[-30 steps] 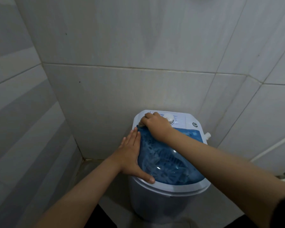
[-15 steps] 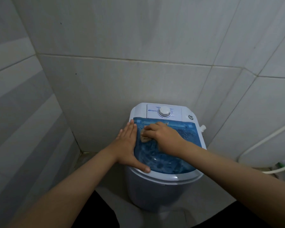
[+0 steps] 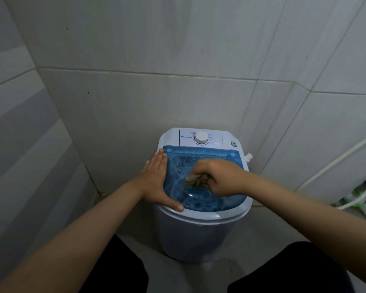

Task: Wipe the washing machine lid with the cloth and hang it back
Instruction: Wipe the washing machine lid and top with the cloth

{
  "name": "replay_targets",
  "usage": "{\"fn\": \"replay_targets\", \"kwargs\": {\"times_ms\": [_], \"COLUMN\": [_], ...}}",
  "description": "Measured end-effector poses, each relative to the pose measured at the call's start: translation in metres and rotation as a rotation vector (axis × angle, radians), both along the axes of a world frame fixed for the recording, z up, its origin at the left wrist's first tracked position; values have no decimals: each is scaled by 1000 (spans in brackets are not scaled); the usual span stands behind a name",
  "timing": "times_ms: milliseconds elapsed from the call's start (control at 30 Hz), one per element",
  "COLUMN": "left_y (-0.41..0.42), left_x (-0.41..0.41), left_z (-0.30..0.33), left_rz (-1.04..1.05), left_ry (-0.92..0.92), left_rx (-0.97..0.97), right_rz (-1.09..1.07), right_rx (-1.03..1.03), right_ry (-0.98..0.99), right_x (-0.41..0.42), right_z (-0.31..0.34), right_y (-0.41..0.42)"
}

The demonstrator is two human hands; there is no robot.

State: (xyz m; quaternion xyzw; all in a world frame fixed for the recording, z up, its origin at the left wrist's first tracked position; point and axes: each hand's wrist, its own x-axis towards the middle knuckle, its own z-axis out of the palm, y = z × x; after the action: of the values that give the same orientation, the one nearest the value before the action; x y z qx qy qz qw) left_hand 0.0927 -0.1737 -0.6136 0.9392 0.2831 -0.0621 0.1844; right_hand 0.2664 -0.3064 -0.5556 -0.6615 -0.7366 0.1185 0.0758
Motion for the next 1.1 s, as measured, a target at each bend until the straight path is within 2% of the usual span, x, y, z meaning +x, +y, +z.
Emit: {"fn": "replay_targets", "kwargs": {"times_ms": [67, 233, 367, 467, 700, 1000, 1067, 1100], "left_y": [0, 1, 1, 1, 1, -2, -1, -1], "left_x": [0, 0, -1, 0, -1, -1, -2, -2], "left_z": [0, 0, -1, -2, -1, 3, 2, 2], "left_rz": [-1, -8, -11, -7, -6, 7, 6, 4], "left_ry": [1, 5, 5, -5, 4, 6, -8, -13], "left_rx": [5, 12, 9, 6, 12, 10, 10, 10], "right_rz": [-18, 74, 26, -33, -43, -17, -18, -14], "right_rx": [38, 23, 10, -96, -328, -742, -672, -572], "right_ry": [12, -179, -134, -157, -362, -797, -759, -663], "right_x": [-7, -25, -15, -5, -14, -46, -41, -38], "right_z": [2, -12, -15, -11, 9, 38, 44, 47], "right_y": [6, 6, 0, -4, 11, 37, 35, 29]}}
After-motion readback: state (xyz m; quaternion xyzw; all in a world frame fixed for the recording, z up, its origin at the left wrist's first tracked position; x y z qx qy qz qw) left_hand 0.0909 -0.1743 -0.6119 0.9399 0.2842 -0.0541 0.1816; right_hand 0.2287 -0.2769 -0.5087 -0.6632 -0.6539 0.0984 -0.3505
